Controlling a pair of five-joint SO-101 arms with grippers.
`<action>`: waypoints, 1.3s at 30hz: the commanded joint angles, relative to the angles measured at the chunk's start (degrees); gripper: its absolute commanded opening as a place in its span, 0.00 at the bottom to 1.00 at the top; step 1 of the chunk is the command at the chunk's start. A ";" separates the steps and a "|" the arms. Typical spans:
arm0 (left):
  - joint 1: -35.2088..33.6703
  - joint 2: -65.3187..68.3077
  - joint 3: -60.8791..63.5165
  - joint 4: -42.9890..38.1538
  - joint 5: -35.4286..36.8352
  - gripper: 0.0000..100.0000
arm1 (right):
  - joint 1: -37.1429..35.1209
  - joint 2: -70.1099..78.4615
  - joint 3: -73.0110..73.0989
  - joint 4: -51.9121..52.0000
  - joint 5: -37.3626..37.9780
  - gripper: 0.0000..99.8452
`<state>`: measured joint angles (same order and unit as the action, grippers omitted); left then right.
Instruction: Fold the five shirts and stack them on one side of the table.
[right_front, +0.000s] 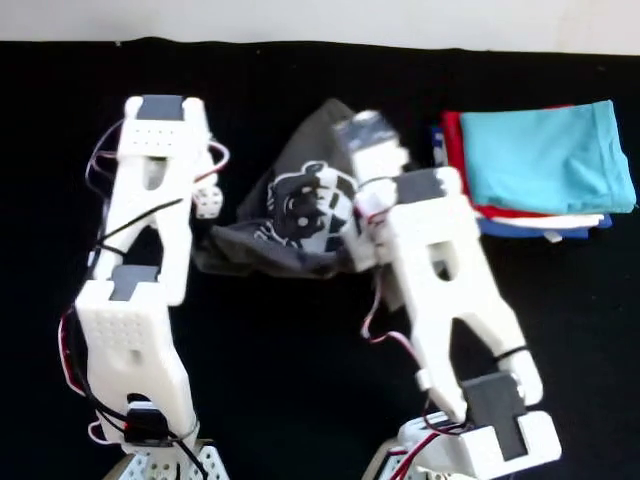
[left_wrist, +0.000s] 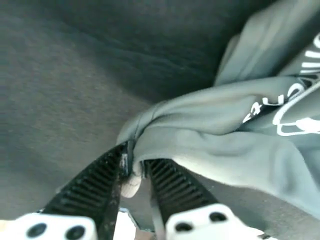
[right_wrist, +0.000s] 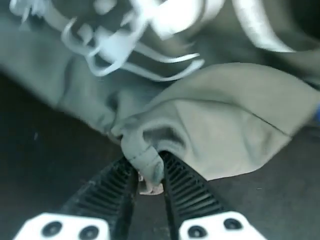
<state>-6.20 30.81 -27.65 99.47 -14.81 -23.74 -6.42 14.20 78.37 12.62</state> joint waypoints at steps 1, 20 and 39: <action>-2.51 -3.47 -2.07 0.62 -1.85 0.01 | -4.88 0.04 2.77 2.15 5.71 0.01; -9.89 -3.38 -2.07 -3.96 -1.85 0.01 | -3.47 0.57 -10.33 21.93 7.56 0.12; -9.80 -3.38 -2.07 -3.96 -1.76 0.01 | 1.89 17.19 12.53 -11.91 7.91 0.25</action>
<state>-15.25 30.81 -27.65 95.96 -16.40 -23.03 8.53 26.59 69.67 20.79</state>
